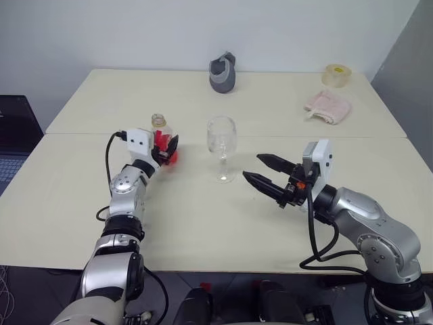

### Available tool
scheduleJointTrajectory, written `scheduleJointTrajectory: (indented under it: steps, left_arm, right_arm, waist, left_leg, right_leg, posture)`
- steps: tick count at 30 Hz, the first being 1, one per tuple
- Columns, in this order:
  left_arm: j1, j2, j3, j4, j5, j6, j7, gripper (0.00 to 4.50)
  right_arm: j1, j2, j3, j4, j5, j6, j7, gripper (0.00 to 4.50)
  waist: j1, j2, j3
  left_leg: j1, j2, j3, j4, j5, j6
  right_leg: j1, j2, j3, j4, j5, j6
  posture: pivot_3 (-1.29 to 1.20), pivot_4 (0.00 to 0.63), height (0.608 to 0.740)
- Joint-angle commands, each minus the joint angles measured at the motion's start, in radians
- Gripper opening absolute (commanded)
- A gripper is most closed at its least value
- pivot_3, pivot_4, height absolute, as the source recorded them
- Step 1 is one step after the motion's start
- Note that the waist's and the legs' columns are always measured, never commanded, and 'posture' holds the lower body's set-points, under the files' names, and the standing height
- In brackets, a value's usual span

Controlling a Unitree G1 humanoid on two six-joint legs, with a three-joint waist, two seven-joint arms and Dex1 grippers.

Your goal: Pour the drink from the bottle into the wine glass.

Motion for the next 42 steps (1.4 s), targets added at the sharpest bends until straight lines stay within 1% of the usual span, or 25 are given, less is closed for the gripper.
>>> scheduleJointTrajectory:
  steps: [1,3,5,10,13,17,19,24,32,42]
  left_arm:
    - [-0.012,0.003,0.009,-0.023,-0.013,-0.019,-0.009,1.56]
    - [-0.011,0.004,0.012,-0.024,-0.013,-0.019,-0.010,1.14]
    - [-0.008,0.006,0.012,-0.029,-0.013,-0.016,-0.013,1.03]
    - [-0.006,0.020,0.002,-0.057,-0.004,-0.003,-0.029,1.03]
    - [-0.020,0.046,-0.022,-0.085,0.019,0.019,-0.058,1.03]
    - [-0.075,0.098,-0.089,-0.123,0.080,-0.001,-0.119,1.03]
    - [-0.136,0.129,-0.142,-0.114,0.133,-0.052,-0.160,1.03]
    - [-0.266,0.153,-0.211,-0.051,0.199,-0.152,-0.212,1.03]
    - [-0.379,0.180,-0.281,0.052,0.268,-0.350,-0.283,1.03]
    - [-0.516,0.215,-0.305,0.204,0.310,-0.452,-0.324,1.03]
  right_arm:
    - [-0.009,-0.002,-0.011,-0.041,0.016,-0.013,-0.001,3.23]
    - [-0.008,-0.002,-0.011,-0.042,0.016,-0.013,0.000,3.23]
    - [-0.007,-0.003,-0.010,-0.045,0.016,-0.013,0.001,3.23]
    - [-0.013,-0.005,-0.011,-0.041,0.018,-0.013,0.004,3.23]
    - [-0.026,-0.004,-0.012,-0.034,0.016,-0.014,0.004,3.23]
    - [-0.065,-0.010,-0.003,-0.003,-0.016,-0.004,-0.012,3.23]
    - [-0.092,-0.006,0.006,0.023,-0.033,-0.004,-0.022,3.23]
    - [-0.147,0.001,0.032,0.080,-0.081,-0.016,-0.025,3.23]
    - [-0.209,0.034,0.043,0.119,-0.137,-0.030,-0.040,3.23]
    - [-0.259,0.098,0.047,0.149,-0.174,-0.061,-0.050,3.23]
  waist:
    - [0.000,0.000,0.000]
    - [0.000,0.000,0.000]
    - [0.000,0.000,0.000]
    - [0.000,0.000,0.000]
    - [0.000,0.000,0.000]
    - [-0.001,0.000,0.000]
    - [0.000,-0.001,0.000]
    - [0.001,-0.001,0.001]
    - [-0.016,-0.001,0.001]
    - [-0.025,-0.001,0.001]
  left_leg:
    - [0.000,0.000,0.000,0.000,0.000,0.000]
    - [0.000,0.000,0.000,0.000,0.000,0.000]
    - [0.000,0.000,0.000,0.000,0.000,0.000]
    - [0.000,0.000,0.000,0.000,0.000,0.000]
    - [0.000,0.000,0.000,0.000,0.000,0.000]
    - [0.000,0.000,0.000,0.000,0.000,0.000]
    - [-0.001,0.000,0.000,0.000,0.000,0.000]
    - [-0.002,-0.001,0.001,0.001,0.001,-0.001]
    - [-0.002,-0.001,0.002,0.001,0.000,0.000]
    - [-0.003,-0.001,0.002,0.001,0.000,0.000]
  right_leg:
    - [0.000,0.000,0.000,0.000,0.000,0.000]
    - [0.000,0.000,0.000,0.000,0.000,0.000]
    - [0.000,0.000,0.000,0.000,0.000,0.000]
    - [0.000,0.000,0.000,0.000,0.000,0.000]
    - [0.000,0.000,0.000,0.000,0.000,0.000]
    - [0.000,0.000,0.000,0.000,0.000,0.000]
    - [0.000,0.000,-0.001,0.000,0.000,0.000]
    - [-0.001,0.000,-0.002,0.000,0.000,0.000]
    - [-0.002,0.000,-0.001,0.001,0.000,0.000]
    - [-0.003,0.000,-0.001,0.001,0.000,0.000]
  posture:
    - [0.00,0.150,0.740]
    - [0.00,0.150,0.740]
    - [0.00,0.150,0.740]
    - [0.00,0.150,0.740]
    - [0.00,0.150,0.740]
    - [0.00,0.150,0.740]
    - [0.00,0.150,0.740]
    - [0.00,0.150,0.740]
    - [0.00,0.150,0.740]
    - [0.00,0.150,0.740]
